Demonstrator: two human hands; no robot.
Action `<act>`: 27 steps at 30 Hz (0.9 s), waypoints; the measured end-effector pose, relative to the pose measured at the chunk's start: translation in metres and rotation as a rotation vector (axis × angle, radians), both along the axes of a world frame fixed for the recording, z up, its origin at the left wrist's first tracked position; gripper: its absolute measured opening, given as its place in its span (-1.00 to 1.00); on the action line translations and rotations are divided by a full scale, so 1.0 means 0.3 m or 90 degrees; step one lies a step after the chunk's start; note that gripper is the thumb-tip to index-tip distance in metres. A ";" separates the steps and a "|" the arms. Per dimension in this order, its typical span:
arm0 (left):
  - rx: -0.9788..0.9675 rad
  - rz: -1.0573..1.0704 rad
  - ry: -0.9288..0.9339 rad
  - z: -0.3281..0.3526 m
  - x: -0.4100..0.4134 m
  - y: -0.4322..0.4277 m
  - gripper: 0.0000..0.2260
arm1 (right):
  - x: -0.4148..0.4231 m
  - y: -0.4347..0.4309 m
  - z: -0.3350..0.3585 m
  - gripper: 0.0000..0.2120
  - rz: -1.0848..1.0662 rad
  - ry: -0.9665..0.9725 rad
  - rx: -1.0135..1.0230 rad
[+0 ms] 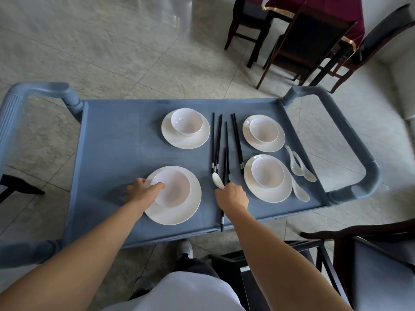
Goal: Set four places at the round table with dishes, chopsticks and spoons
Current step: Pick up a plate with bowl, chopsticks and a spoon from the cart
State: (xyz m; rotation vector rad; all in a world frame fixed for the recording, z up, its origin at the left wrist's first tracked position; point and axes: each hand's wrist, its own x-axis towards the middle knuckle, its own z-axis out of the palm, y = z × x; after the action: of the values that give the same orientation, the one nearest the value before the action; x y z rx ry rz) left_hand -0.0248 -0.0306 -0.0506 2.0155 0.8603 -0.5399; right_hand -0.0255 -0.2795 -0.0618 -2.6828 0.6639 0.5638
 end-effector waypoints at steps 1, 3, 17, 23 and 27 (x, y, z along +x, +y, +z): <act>0.005 -0.004 0.000 0.001 0.000 0.000 -0.43 | -0.003 -0.004 -0.005 -0.88 0.002 -0.003 0.003; 0.013 -0.007 0.000 0.005 -0.002 -0.001 -0.42 | -0.003 -0.011 -0.006 -0.89 -0.002 0.003 0.027; 0.019 -0.023 0.008 0.014 -0.003 0.002 -0.43 | 0.003 -0.037 0.042 -0.74 -0.269 -0.069 0.475; -0.009 -0.011 0.013 0.018 0.003 0.011 -0.41 | -0.041 0.004 0.074 -0.87 -0.433 -0.188 0.778; -0.021 -0.003 0.017 0.014 0.004 0.016 -0.41 | -0.039 0.010 0.116 -0.93 -0.428 -0.219 0.891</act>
State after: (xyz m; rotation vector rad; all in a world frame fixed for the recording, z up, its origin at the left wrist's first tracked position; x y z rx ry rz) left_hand -0.0236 -0.0258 -0.0464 1.9845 0.8574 -0.5810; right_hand -0.0373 -0.2766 -0.0272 -1.1098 0.6389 0.1956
